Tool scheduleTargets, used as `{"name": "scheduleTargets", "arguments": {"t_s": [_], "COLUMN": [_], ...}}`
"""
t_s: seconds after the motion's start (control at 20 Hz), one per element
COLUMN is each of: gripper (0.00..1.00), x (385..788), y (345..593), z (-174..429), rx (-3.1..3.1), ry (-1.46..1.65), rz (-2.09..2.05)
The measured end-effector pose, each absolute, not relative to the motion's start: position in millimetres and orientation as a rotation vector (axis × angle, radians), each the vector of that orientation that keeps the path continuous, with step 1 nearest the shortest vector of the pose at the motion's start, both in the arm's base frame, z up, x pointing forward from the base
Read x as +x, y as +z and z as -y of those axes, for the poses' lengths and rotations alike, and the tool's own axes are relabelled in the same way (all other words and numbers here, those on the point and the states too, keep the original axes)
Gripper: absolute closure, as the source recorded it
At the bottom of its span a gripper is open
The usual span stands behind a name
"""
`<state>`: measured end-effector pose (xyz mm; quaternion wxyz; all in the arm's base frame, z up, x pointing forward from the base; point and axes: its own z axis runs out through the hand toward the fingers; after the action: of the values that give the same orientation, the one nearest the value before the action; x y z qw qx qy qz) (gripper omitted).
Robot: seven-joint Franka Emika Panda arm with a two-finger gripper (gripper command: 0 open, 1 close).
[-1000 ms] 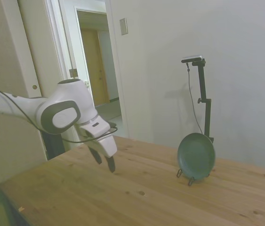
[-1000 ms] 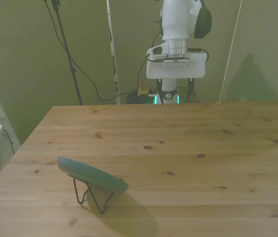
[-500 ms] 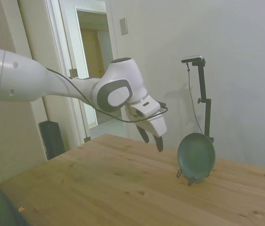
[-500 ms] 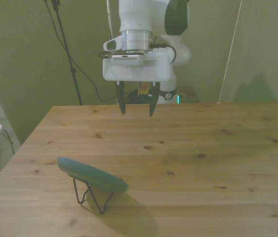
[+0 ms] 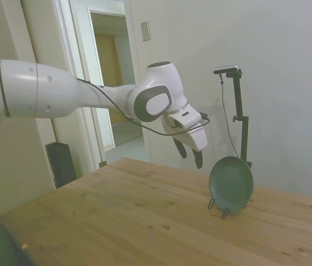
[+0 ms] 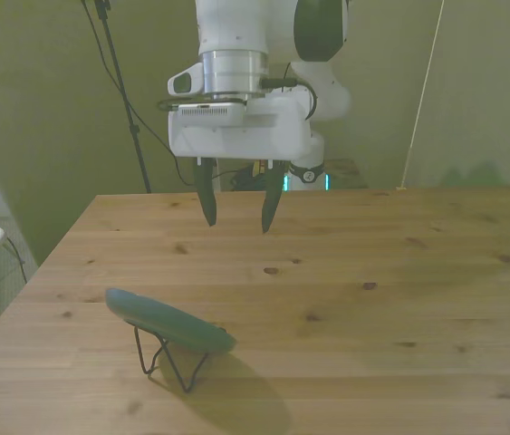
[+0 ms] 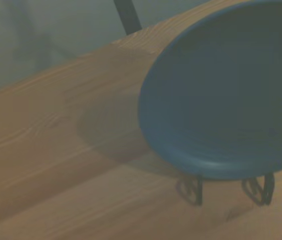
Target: Unload the plate
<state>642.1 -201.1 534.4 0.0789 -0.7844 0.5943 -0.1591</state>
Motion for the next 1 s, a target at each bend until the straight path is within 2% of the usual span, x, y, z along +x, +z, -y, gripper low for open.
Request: {"name": "scheduleTargets", "arguments": {"t_s": [0.1,0.4,0.7,1.0], "gripper": [0.00,0.00,0.00,0.00], "x": [656,683,712,719], "y": [535,561,544,552], "z": [213,249,265,262], "rx": [-2.346,-2.281,-2.147,-2.053], "ry": [-0.498,-0.586,-0.677,-0.758], "rz": [-1.814,-1.903,-1.994,-1.993]}}
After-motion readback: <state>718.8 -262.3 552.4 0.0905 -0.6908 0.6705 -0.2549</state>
